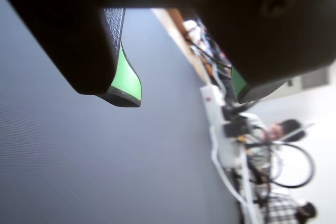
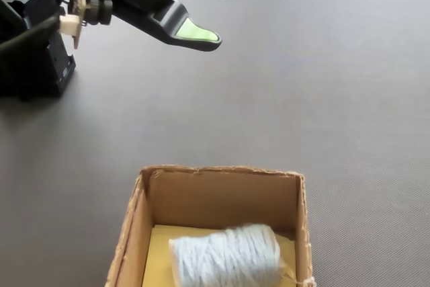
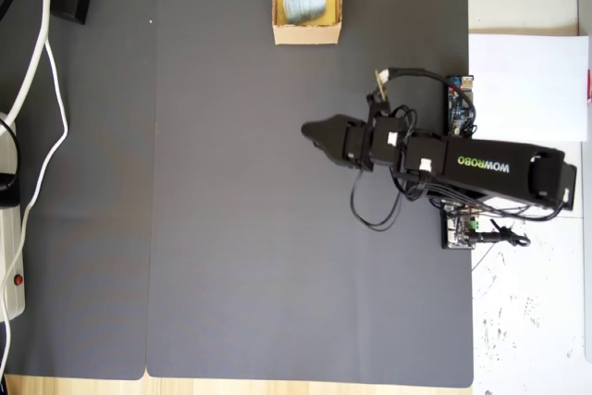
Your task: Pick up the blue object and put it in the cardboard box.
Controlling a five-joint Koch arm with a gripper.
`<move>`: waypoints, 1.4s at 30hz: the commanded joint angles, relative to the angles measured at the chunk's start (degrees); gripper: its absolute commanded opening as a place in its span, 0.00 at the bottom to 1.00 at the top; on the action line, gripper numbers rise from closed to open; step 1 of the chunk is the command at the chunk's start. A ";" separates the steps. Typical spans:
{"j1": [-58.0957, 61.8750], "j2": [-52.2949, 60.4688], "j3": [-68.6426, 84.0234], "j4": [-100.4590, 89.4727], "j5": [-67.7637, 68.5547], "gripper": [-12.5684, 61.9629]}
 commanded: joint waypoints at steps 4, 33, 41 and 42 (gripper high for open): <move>-2.20 5.54 4.22 -2.02 1.49 0.63; -6.06 5.54 21.09 4.83 1.05 0.63; -5.98 5.54 21.09 4.83 1.05 0.63; -5.98 5.62 21.09 4.83 0.97 0.63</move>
